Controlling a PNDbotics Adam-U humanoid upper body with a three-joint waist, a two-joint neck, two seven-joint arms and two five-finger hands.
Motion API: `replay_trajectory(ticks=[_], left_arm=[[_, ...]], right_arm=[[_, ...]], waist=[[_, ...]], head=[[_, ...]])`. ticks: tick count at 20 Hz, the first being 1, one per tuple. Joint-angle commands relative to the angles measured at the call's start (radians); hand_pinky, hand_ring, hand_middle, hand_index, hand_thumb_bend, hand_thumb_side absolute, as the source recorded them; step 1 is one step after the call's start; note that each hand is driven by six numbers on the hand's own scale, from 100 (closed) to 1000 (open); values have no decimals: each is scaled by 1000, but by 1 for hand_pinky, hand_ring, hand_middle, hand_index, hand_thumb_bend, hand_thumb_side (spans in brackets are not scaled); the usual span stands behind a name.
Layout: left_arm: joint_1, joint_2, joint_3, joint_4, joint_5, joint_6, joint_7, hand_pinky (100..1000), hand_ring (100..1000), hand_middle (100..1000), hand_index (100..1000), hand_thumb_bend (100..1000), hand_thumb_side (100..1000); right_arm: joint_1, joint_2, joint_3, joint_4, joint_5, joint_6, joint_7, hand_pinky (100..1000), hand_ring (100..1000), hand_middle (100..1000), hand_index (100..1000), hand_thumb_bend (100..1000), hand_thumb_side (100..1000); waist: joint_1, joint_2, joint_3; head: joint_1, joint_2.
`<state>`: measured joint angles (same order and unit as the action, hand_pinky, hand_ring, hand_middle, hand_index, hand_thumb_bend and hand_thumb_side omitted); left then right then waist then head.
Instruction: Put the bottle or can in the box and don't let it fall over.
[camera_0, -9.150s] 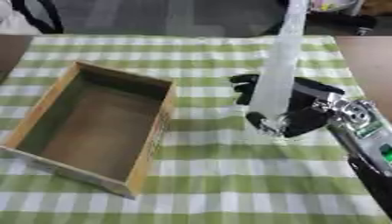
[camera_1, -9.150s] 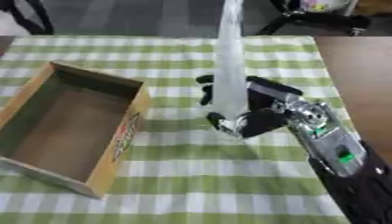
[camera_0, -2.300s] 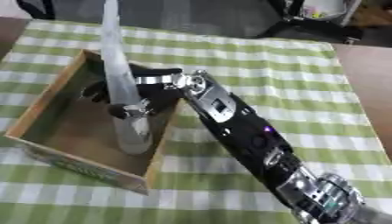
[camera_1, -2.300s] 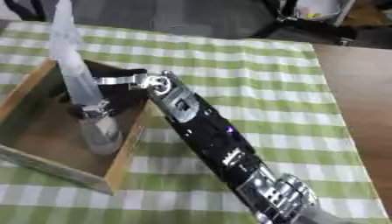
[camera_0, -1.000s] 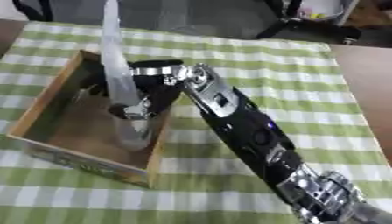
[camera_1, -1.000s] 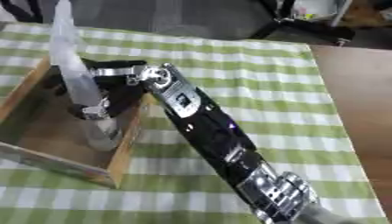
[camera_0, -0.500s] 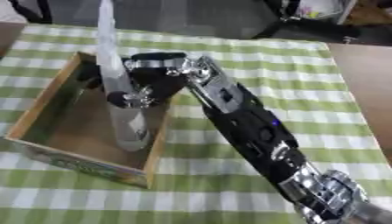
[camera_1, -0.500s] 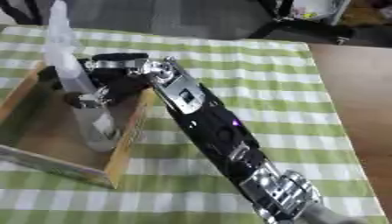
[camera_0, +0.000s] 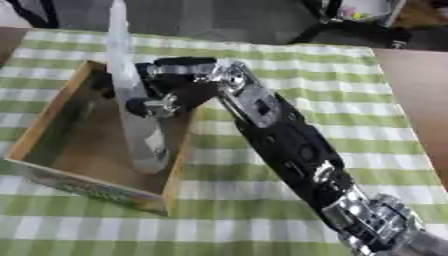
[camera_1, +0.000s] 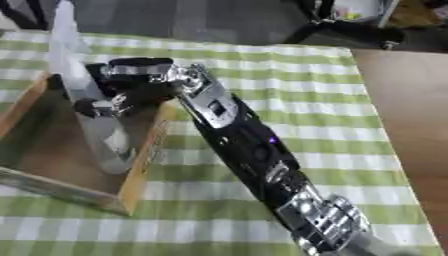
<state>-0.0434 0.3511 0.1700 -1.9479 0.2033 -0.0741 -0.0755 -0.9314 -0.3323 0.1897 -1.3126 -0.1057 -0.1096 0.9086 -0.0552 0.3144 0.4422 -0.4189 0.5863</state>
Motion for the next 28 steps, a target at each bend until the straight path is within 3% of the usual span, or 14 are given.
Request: replay_trajectory(ticks=[1,28], left_arm=[[3,18,12,-13,-2,-6,-1,1000,766,971,841,100,854],[13,16,15,-13,-7,-8,8,1000,763,969,841,100,854]], right_arm=[[-12,-23,-13,-31,-14,11,-2,1000,1000,1000,1000,100,523],[48,-79,-51,-118,-57,44,-2,1000,1000,1000,1000,100,523]], waist=[[12,-19,-4],[32,-23,-51]], head=[[4,-11],[27,-7]])
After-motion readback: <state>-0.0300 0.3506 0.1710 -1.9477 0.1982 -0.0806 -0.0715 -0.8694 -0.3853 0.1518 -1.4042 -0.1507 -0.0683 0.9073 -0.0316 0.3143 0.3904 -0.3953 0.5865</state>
